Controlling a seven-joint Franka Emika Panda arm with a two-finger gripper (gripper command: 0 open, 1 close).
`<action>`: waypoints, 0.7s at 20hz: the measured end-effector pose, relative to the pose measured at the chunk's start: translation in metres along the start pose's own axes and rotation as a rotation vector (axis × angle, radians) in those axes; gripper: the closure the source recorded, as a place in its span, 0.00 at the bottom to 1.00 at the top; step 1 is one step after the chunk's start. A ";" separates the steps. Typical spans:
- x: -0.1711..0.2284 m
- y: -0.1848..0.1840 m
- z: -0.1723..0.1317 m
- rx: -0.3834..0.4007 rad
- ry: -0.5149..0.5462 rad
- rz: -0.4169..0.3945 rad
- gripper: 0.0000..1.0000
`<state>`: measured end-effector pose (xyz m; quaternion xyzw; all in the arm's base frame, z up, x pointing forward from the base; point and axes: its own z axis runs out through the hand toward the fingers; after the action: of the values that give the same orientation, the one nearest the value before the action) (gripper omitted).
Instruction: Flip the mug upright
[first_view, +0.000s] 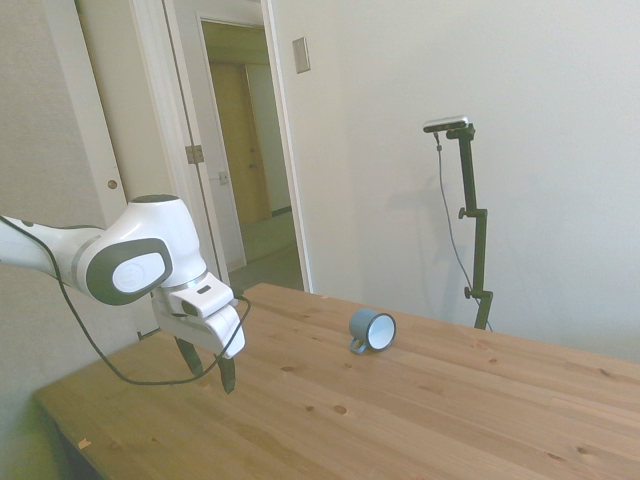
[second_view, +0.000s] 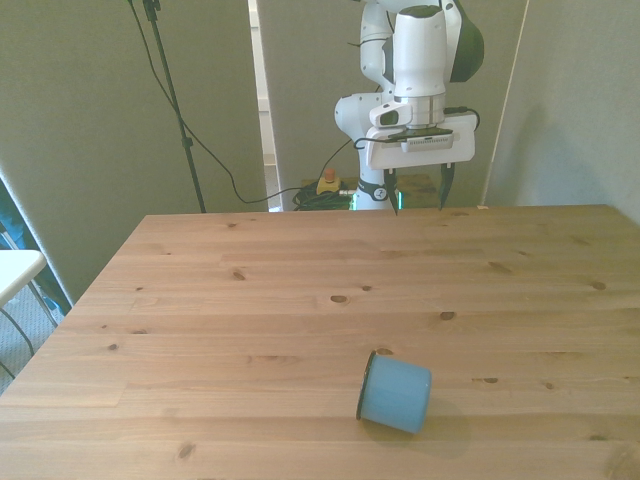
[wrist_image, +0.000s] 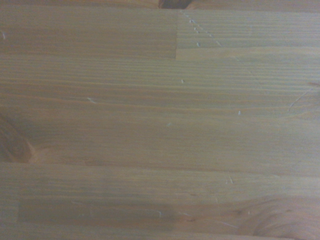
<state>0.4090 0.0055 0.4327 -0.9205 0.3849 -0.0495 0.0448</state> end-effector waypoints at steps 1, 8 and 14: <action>0.000 0.000 0.000 0.000 0.000 0.002 0.00; 0.118 0.003 -0.046 0.087 0.058 0.103 0.00; 0.215 -0.015 -0.047 0.234 0.012 0.142 0.00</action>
<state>0.5638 -0.1400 0.4933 -0.8792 0.4410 -0.0963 0.1528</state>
